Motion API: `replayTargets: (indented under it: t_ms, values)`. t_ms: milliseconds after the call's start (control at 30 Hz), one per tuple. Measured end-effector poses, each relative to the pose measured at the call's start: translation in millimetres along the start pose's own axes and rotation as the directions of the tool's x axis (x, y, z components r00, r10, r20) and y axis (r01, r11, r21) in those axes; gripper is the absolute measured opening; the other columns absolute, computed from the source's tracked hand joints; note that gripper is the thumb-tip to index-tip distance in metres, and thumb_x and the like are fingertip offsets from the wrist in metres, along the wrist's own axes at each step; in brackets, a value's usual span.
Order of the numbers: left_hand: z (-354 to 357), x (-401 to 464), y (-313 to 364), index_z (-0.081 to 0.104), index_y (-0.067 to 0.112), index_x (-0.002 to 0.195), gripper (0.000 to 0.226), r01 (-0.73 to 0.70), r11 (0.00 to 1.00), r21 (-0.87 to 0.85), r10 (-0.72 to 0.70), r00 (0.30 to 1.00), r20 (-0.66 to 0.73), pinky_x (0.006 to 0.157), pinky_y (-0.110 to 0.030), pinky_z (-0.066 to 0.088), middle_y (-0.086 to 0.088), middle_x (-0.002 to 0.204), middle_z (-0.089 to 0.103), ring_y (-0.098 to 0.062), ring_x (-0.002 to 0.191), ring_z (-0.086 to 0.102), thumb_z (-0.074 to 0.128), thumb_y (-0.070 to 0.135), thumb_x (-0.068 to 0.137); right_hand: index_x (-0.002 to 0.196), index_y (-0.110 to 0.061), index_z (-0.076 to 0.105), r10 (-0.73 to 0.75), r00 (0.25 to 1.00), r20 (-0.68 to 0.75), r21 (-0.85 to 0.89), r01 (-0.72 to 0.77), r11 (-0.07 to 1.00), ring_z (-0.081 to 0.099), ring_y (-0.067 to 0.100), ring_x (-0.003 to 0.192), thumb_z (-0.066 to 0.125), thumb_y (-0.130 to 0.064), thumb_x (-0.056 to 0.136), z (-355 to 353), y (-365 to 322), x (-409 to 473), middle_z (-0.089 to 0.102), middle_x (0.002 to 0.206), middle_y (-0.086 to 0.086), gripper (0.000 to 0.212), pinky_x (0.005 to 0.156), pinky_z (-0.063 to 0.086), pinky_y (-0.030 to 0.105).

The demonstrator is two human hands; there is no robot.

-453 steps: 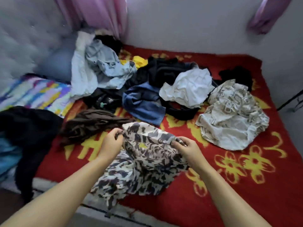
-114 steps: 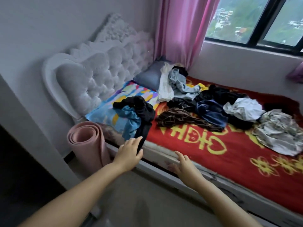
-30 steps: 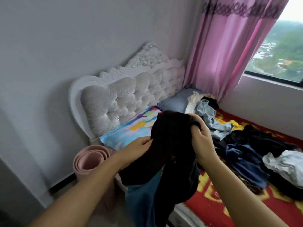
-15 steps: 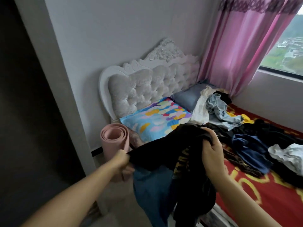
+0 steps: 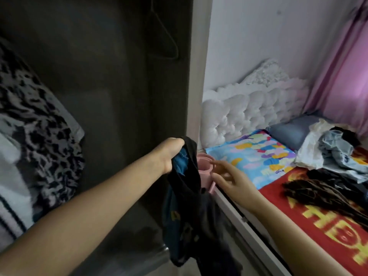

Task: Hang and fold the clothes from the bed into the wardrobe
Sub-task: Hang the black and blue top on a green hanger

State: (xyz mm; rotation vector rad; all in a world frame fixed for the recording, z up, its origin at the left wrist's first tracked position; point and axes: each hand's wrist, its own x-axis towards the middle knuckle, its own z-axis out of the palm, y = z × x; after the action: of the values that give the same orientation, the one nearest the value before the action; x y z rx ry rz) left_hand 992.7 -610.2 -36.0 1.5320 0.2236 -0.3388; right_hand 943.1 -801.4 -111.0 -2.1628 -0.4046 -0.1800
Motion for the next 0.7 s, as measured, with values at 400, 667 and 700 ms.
replayTargets:
  t_ms: [400, 667, 700]
  values:
    - [-192.1, 4.7, 70.6, 0.052, 0.009, 0.066, 0.033, -0.202, 0.974, -0.103, 0.16, 0.935, -0.316, 0.039, -0.019, 0.043, -0.005, 0.054, 0.055, -0.017, 0.046, 0.054, 0.039, 0.007, 0.096, 0.076, -0.014, 0.055, 0.503, 0.788, 0.356, -0.613, -0.209, 0.762, 0.067, 0.01, 0.06, 0.053, -0.01, 0.089, 134.8, -62.4, 135.9, 0.064, 0.058, -0.003, 0.014, 0.048, 0.047, 0.016]
    - [-256.7, 36.6, 140.7, 0.053, 0.006, 0.073, 0.025, -0.311, 0.949, -0.059, 0.275, 0.903, -0.331, 0.038, -0.022, 0.048, -0.011, 0.074, 0.055, -0.019, 0.055, 0.058, 0.042, 0.001, 0.096, 0.11, -0.003, 0.066, 0.032, 0.986, 0.163, -0.717, 0.096, 0.691, 0.067, 0.027, 0.096, 0.05, -0.012, 0.094, 78.1, -208.9, 290.6, 0.069, 0.106, 0.014, 0.025, 0.075, 0.052, 0.028]
    - [-260.0, 42.3, 145.0, 0.053, 0.006, 0.074, 0.025, -0.317, 0.948, -0.037, 0.291, 0.907, -0.303, 0.038, -0.021, 0.047, -0.011, 0.075, 0.055, -0.019, 0.057, 0.058, 0.042, 0.0, 0.096, 0.112, -0.003, 0.064, -0.105, 0.994, 0.035, -0.738, 0.096, 0.668, 0.062, 0.031, 0.105, 0.048, -0.013, 0.095, 68.3, -221.8, 315.4, 0.064, 0.116, 0.017, 0.026, 0.08, 0.049, 0.031]
